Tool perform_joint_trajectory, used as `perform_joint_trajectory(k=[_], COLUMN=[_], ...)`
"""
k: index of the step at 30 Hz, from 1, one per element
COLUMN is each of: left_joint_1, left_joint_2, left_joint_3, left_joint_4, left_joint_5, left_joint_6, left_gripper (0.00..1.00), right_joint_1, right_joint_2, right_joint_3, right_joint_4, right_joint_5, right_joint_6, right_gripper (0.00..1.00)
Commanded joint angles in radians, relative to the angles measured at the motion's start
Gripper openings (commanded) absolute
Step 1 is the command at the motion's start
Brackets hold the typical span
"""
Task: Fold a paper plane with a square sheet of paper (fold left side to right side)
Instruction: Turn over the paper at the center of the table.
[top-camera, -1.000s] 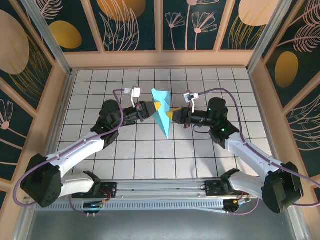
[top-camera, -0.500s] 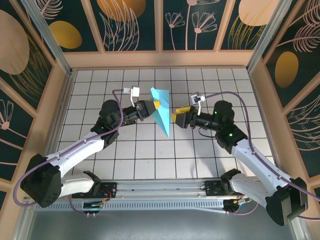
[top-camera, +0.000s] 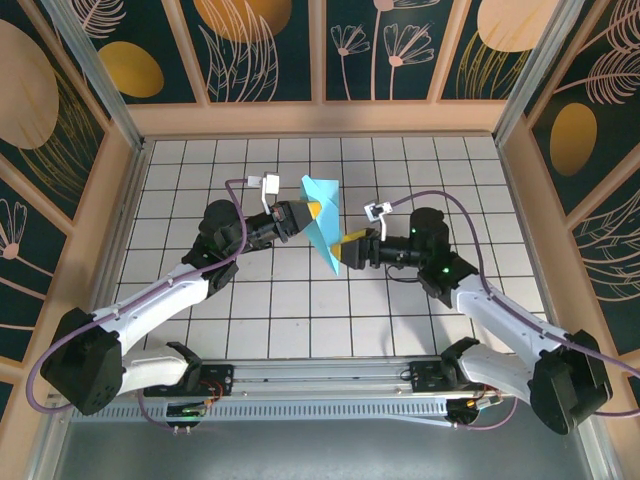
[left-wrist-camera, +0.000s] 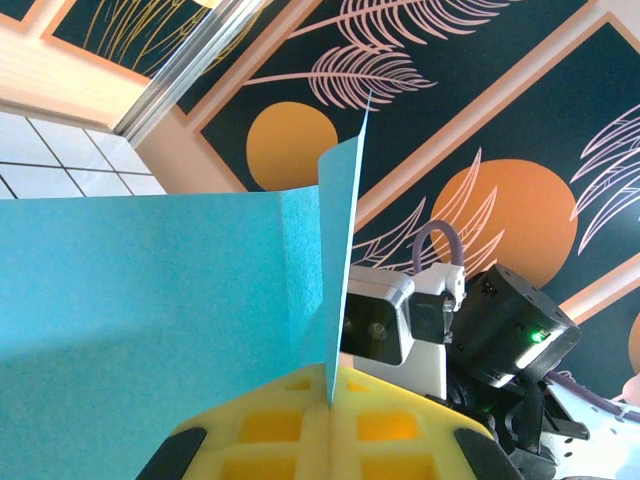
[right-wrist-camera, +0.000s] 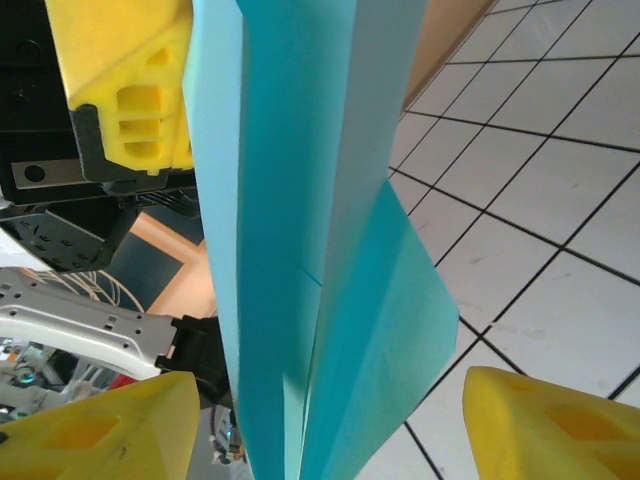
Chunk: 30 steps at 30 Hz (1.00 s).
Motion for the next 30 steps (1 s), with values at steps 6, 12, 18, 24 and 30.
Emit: perform_joint_trajectory(k=[6, 12, 18, 24, 30], left_joint_1=[-0.007, -0.008, -0.008, -0.007, -0.008], left_joint_2=[0.0, 0.005, 0.002, -0.033, -0.142], left_joint_3=[0.021, 0.016, 0.009, 0.015, 0.015], left_joint_4=[0.049, 0.036, -0.002, -0.138, -0.329], left_joint_5=[-0.002, -0.002, -0.018, -0.115, -0.352], left_joint_6=[-0.006, 0.002, 0.029, 0.123, 0.24], left_gripper=[0.0, 0.0, 0.08, 0.39, 0.59], right_joint_1=[0.01, 0.001, -0.013, -0.013, 0.022], right_joint_2=[0.033, 0.034, 0.032, 0.014, 0.023], right_joint_3=[0.095, 0.126, 0.164, 0.178, 0.233], right_joint_4=[-0.006, -0.07, -0.141, -0.205, -0.418], right_joint_5=[-0.013, 0.011, 0.042, 0.094, 0.37], right_joint_6=[-0.036, -0.067, -0.103, -0.13, -0.197], right_gripper=[0.49, 0.39, 0.21, 0.0, 0.0])
